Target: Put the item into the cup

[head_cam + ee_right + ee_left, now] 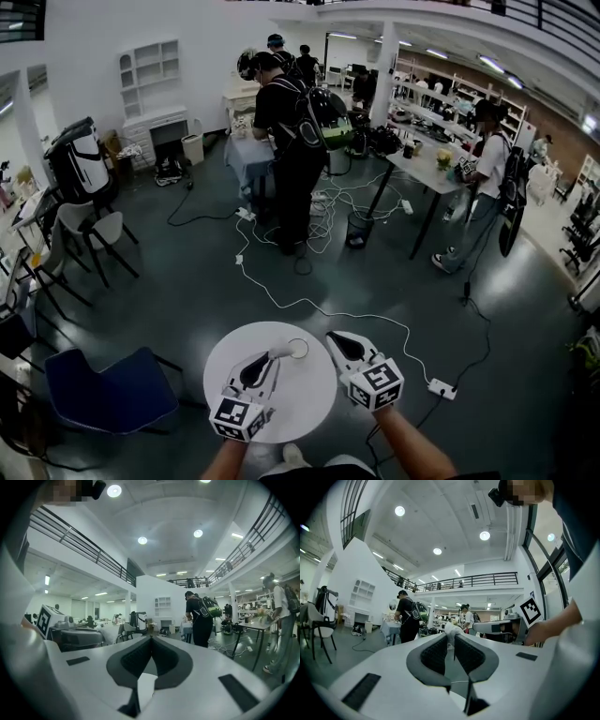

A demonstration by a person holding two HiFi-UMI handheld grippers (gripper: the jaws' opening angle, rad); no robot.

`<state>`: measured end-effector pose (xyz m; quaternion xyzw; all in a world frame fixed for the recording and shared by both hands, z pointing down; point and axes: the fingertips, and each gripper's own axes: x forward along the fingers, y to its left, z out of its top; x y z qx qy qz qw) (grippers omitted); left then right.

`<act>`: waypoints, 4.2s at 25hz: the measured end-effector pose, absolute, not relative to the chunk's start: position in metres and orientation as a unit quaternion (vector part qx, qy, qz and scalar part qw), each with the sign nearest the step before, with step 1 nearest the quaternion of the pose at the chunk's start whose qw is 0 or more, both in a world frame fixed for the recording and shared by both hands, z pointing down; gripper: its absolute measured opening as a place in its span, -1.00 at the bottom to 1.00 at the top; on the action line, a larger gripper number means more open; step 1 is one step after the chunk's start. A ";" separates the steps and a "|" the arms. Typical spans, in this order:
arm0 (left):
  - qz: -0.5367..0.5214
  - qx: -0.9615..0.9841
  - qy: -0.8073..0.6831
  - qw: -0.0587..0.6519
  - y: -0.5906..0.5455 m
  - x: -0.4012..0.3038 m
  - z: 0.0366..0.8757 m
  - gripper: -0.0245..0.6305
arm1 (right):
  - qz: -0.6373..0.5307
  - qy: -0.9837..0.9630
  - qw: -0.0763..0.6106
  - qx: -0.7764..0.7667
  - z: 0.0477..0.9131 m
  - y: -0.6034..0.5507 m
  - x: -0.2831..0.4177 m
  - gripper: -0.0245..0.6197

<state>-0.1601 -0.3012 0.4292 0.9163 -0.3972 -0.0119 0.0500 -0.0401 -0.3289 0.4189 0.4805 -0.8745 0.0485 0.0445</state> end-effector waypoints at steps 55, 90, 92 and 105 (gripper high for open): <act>0.066 0.883 -0.438 0.156 -0.490 -0.116 0.681 -0.75 | 0.181 -0.899 0.133 0.376 0.678 -0.474 -0.020 -0.87; 0.261 0.871 -0.399 0.121 -0.557 -0.058 0.849 -0.75 | 0.259 -0.875 0.171 0.371 0.789 -0.453 0.023 -0.87; 0.267 0.869 -0.397 0.122 -0.558 -0.056 0.854 -0.75 | 0.262 -0.874 0.172 0.370 0.792 -0.450 0.022 -0.87; 0.256 0.861 -0.416 0.141 -0.561 -0.060 0.849 -0.58 | 0.267 -0.871 0.166 0.378 0.792 -0.449 0.025 -0.87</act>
